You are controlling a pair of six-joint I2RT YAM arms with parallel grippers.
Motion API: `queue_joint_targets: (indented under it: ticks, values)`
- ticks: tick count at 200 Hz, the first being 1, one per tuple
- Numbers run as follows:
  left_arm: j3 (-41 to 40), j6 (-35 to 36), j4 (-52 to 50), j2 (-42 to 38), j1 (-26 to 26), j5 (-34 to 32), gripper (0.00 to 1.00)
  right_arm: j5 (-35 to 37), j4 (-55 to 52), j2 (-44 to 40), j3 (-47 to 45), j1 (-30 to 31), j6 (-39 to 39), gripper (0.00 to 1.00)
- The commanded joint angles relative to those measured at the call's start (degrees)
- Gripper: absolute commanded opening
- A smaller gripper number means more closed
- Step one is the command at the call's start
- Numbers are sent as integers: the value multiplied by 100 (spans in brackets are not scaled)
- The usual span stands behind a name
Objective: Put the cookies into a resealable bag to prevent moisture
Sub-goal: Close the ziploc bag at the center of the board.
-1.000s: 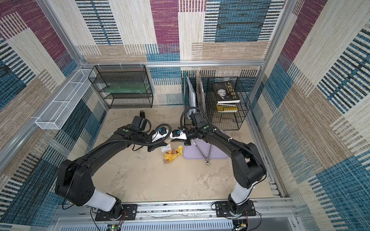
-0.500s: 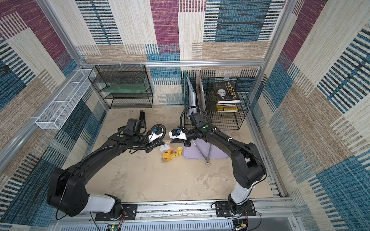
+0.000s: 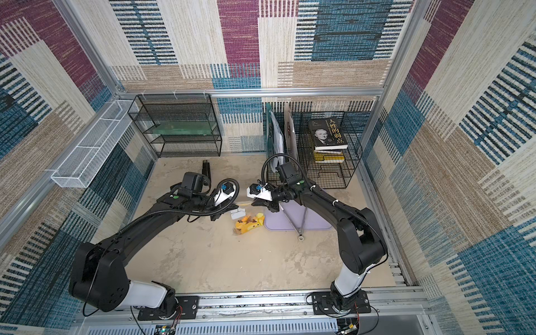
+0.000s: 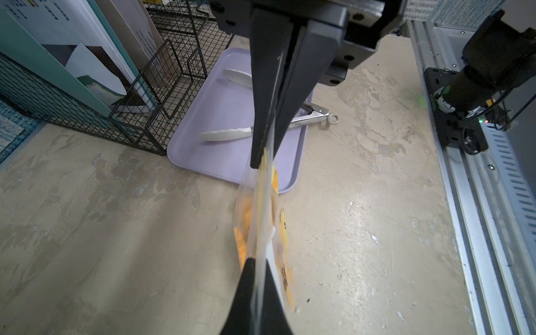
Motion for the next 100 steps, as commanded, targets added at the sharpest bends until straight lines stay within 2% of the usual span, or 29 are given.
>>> queue_joint_targets:
  ticks: [1,9,13,21,32,35,41,44,97,100]
  values:
    - [26,64,-83,-31,59,25,0,95,34,-123,-70,-98,202,18]
    - [43,64,-98,-32,68,45,0,152,17,-133,-77,-108,225,54]
    - [46,64,-95,-37,66,53,0,184,27,-140,-91,-108,247,58]
    - [55,64,-94,-42,66,60,0,219,-47,-151,-100,-117,184,58]
    - [55,71,-83,-33,65,47,0,312,-146,-144,-82,-122,134,46]
    - [55,77,-85,-31,70,30,0,334,-181,-137,-73,-126,128,35]
    - [55,85,-93,-17,79,17,0,383,-229,-136,-58,-147,112,5]
    - [55,92,-95,-15,77,11,0,410,-240,-133,-53,-159,114,0]
    - [68,98,-91,-19,91,-44,0,738,-553,-138,-72,-262,136,0]
    - [72,106,-99,-30,97,-40,0,787,-555,-138,-71,-272,174,5]
